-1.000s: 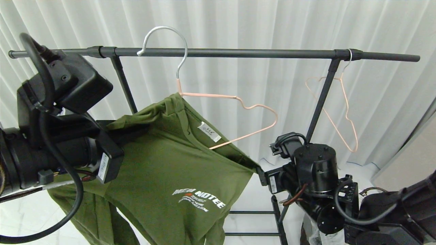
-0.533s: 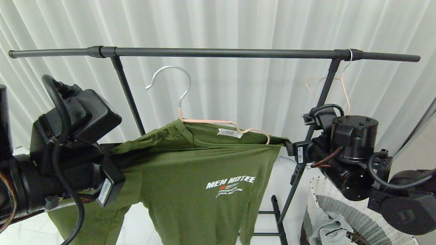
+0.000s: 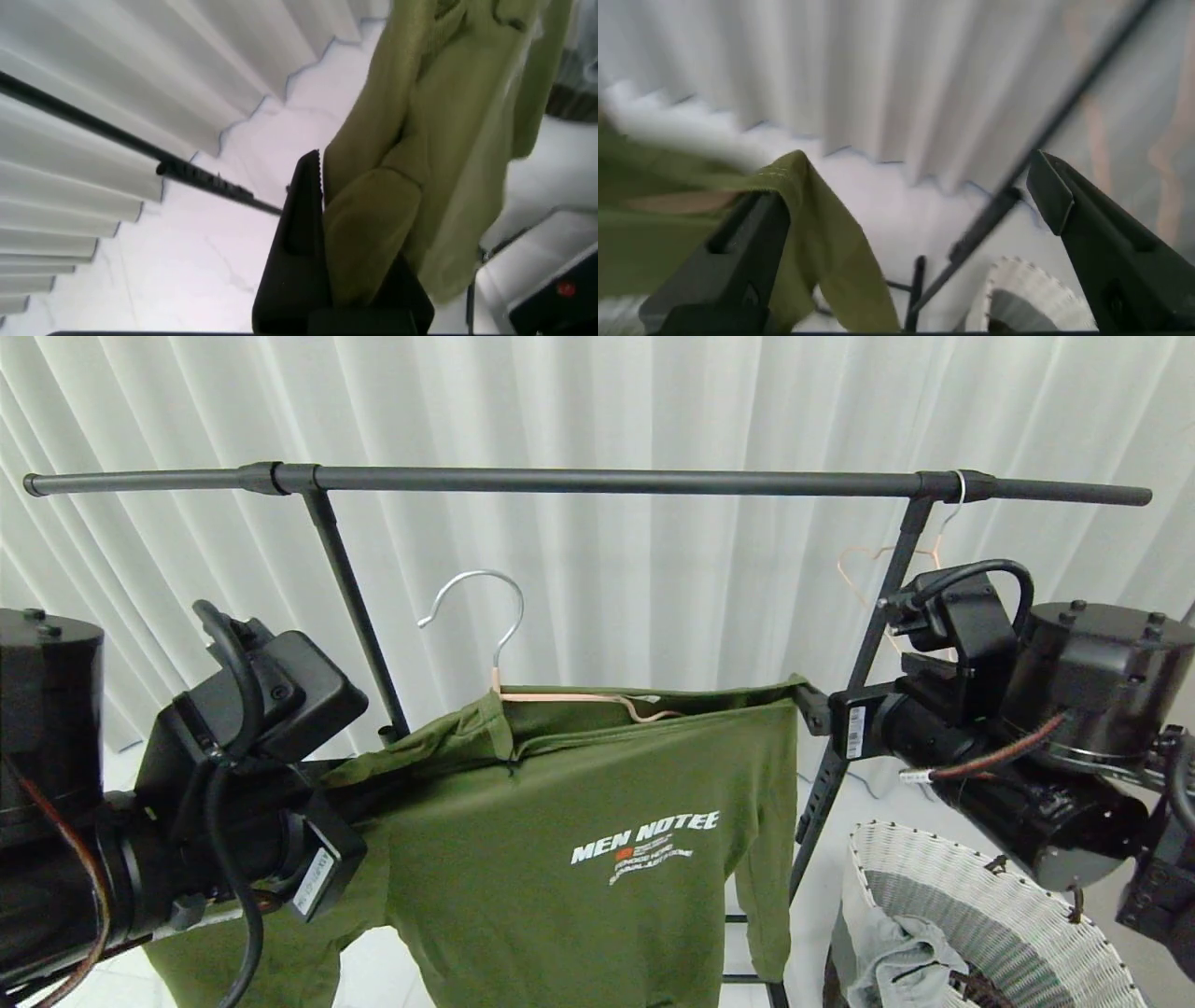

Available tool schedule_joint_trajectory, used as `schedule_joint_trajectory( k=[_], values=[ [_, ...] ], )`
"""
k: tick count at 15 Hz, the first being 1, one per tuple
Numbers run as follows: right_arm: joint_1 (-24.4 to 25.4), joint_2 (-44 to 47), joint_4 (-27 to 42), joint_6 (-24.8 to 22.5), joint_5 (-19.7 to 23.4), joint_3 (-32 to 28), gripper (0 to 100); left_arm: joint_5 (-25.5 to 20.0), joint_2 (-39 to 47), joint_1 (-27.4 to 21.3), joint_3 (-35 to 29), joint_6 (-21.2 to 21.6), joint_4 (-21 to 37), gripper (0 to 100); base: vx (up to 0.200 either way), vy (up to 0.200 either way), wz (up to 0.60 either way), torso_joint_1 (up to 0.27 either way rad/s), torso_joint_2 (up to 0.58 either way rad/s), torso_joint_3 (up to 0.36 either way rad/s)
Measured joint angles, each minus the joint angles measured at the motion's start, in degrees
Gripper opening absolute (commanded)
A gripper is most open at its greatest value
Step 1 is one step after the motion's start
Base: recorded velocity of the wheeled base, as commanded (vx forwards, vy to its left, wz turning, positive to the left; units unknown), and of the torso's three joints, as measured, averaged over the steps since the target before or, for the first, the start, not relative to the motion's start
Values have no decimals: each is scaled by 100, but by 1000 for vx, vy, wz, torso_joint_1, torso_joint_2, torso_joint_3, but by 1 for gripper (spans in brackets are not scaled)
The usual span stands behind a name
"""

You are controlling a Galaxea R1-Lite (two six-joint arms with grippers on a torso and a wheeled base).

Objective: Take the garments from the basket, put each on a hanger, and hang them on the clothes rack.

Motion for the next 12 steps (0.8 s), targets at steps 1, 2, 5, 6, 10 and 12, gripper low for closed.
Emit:
schedule_joint_trajectory(
  k=[1,2,5,6,10,12],
  values=[
    [199,-83,11,-105,172,138,100,-9,20,-10,0,-62,-90,0,0,0,0,0,0,0],
    [352,-179,24,-310,522,322,100,-12,30,-10,-1,-115,-160,0,0,0,0,0,0,0],
    [510,-488,62,-817,1328,592,100,-15,35,9,88,-227,-235,0,0,0,0,0,0,0],
    [513,-581,174,-848,1449,586,100,-23,33,9,156,-254,-327,0,0,0,0,0,0,0],
    [503,-958,1653,-972,2482,149,100,-629,44,-7,418,-221,-1175,0,0,0,0,0,0,0],
    [378,-1069,2365,-1292,3148,-306,100,-961,33,-2,484,-196,-1257,0,0,0,0,0,0,0]
  ],
)
